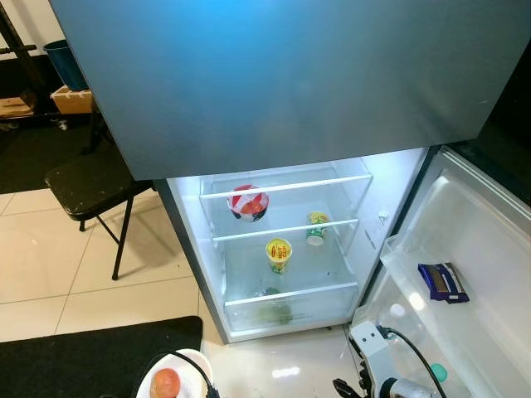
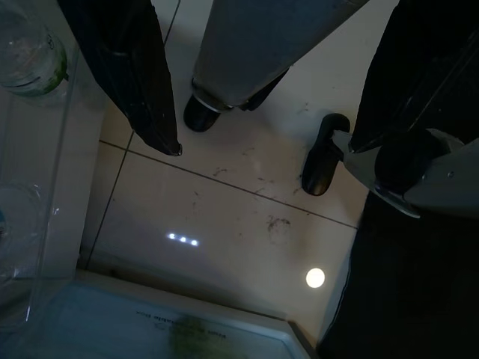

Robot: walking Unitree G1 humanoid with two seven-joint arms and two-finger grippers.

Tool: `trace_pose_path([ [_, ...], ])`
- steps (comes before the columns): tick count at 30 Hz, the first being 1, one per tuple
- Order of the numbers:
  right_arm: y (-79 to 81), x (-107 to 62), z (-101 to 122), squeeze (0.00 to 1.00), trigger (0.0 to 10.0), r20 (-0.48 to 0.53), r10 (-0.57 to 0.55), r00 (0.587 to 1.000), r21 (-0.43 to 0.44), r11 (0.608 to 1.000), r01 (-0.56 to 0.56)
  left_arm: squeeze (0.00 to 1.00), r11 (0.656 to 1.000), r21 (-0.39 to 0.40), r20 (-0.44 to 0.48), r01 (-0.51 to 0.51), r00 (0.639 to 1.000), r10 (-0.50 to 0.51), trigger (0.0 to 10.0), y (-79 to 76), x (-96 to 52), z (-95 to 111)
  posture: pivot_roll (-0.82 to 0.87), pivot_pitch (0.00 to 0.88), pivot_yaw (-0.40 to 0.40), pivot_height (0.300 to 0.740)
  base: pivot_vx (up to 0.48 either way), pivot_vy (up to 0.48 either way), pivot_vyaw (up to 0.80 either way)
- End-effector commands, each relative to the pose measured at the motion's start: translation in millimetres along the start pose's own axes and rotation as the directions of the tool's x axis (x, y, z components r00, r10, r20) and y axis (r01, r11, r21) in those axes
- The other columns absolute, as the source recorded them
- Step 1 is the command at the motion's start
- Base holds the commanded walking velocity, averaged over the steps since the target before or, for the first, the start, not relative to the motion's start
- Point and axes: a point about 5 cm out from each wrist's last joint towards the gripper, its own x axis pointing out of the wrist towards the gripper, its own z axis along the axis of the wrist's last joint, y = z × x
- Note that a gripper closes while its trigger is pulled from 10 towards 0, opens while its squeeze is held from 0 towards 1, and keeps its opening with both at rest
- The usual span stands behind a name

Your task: Restocking fridge

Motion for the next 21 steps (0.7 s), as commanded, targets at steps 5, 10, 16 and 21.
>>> trace_pose_path([
  [5, 1.6, 0.8, 2.5, 0.0, 10.0, 0.019, 0.008, 1.0, 0.012, 1.0, -0.008, 0.0, 1.0, 0.003, -0.012, -0.002, 1.0, 0.002, 10.0, -2.6, -0.3, -2.6, -0.07, 0.0, 0.02, 0.74, 0.193, 0.0, 0.0],
  [10, 2.2, 1.2, 3.3, 0.0, 10.0, 0.02, 0.013, 1.0, 0.012, 1.0, -0.013, 0.0, 1.0, 0.002, -0.015, -0.004, 1.0, 0.004, 10.0, -0.9, -0.3, -3.1, -0.07, 0.0, 0.02, 0.74, 0.256, 0.0, 0.0],
  [16, 3.1, 1.7, 4.3, 0.0, 10.0, 0.023, 0.018, 1.0, 0.014, 1.0, -0.019, 0.0, 1.0, 0.001, -0.016, -0.003, 1.0, 0.003, 10.0, -1.0, -0.4, -3.4, -0.07, 0.0, 0.021, 0.74, 0.274, 0.0, 0.0],
  [21, 3.3, 1.9, 5.0, 0.0, 10.0, 0.026, 0.021, 0.999, 0.015, 1.0, -0.022, 0.0, 1.0, 0.003, -0.016, -0.003, 1.0, 0.003, 10.0, -1.2, -0.3, -3.3, -0.07, 0.0, 0.02, 0.74, 0.275, 0.0, 0.0],
])
